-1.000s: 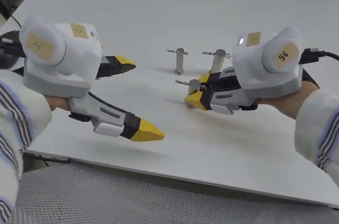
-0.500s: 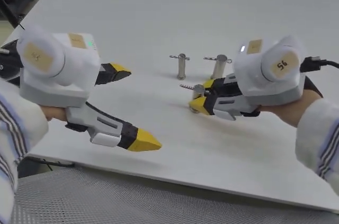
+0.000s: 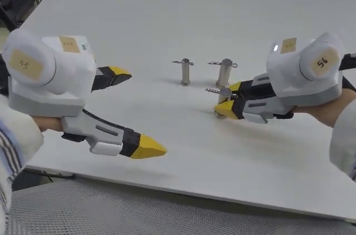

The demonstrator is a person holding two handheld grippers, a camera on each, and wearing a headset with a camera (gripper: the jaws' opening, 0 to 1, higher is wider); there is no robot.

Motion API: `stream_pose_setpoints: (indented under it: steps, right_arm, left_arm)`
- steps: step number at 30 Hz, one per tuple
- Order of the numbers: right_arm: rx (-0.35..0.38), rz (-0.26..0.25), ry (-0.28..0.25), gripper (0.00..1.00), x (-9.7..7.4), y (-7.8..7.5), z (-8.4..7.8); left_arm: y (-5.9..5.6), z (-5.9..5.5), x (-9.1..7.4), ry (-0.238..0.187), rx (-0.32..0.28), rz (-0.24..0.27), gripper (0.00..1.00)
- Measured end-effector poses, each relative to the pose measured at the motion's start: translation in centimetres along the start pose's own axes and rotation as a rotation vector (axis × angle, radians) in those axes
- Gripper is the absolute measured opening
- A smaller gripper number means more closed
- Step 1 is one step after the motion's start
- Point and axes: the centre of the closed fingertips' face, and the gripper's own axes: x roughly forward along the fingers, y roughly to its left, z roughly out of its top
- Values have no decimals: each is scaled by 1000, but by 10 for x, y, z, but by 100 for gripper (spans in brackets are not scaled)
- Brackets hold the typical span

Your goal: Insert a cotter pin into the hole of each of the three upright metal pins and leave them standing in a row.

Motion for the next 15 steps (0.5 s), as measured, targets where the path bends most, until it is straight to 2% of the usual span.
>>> stream_pose_setpoints:
  steps: [8,15]
  right_arm:
    - [-12,7,-8,13,-17,-15,-11]
    - [11,-4,-18,13,-30,-35,-21]
  left_arm:
    - [-2,8,-3,1,29,8,98]
    - [-3,7,-4,22,32,20,98]
